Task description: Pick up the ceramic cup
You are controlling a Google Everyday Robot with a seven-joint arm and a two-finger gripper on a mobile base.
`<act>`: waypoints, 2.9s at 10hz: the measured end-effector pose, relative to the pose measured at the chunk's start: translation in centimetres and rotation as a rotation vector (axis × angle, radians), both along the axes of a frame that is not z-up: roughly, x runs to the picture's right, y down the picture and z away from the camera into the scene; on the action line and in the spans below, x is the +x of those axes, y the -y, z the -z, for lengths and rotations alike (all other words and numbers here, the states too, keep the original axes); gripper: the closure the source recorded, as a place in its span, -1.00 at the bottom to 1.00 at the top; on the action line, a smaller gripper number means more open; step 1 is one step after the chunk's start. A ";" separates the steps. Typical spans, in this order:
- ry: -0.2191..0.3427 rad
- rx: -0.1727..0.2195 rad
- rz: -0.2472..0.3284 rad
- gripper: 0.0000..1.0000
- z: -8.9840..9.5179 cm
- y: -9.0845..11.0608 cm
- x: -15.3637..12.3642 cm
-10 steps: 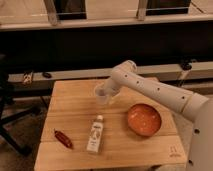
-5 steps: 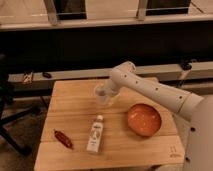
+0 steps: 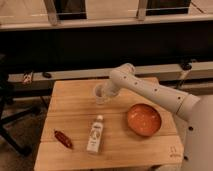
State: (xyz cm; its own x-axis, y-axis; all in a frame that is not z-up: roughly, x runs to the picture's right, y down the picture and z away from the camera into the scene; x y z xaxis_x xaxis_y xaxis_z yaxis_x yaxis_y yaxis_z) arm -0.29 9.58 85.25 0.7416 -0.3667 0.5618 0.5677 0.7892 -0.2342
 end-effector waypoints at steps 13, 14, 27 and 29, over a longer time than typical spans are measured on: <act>0.077 0.078 0.040 0.91 6.3 4.0 0.9; 0.079 0.076 0.041 0.91 6.5 4.0 1.1; 0.154 0.071 0.055 0.91 9.2 4.4 1.4; 0.168 0.070 0.059 0.91 9.5 4.5 1.3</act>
State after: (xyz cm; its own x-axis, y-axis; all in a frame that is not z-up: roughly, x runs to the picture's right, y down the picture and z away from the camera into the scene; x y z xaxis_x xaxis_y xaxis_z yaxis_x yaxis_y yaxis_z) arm 1.01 5.09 75.72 0.6158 -0.4490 0.6474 0.6400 0.7644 -0.0786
